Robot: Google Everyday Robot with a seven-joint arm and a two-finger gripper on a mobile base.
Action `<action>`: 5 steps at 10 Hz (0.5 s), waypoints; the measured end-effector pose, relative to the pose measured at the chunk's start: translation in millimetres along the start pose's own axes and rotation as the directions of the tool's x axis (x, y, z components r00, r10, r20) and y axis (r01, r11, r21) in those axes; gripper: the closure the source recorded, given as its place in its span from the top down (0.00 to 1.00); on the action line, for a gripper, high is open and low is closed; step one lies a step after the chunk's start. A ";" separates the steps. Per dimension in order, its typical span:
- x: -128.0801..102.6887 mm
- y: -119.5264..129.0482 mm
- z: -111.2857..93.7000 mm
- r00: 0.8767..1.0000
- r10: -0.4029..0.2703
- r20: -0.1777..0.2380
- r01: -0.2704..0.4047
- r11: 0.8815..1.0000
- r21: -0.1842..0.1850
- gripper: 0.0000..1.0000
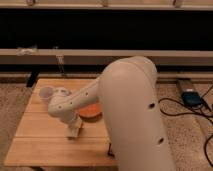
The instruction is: Wipe the white sponge on the table
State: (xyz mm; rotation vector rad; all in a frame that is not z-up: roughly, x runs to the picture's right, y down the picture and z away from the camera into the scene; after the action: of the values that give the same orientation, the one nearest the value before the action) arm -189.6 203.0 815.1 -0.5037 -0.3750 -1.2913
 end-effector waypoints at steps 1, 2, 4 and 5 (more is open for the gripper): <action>-3.3 -4.6 1.1 1.000 -0.010 0.002 0.010 1.000 0.000 0.00; -5.7 -8.4 1.9 1.000 -0.019 0.004 0.019 1.000 0.000 0.00; -10.9 -19.0 2.9 0.999 -0.044 0.007 0.044 0.999 0.002 0.00; -13.6 -25.2 3.4 0.998 -0.058 0.008 0.058 0.998 0.003 0.00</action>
State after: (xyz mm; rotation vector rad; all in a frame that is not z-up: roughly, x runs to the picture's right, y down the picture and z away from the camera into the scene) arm -217.3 211.0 814.3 -0.4993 -0.4007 -1.3453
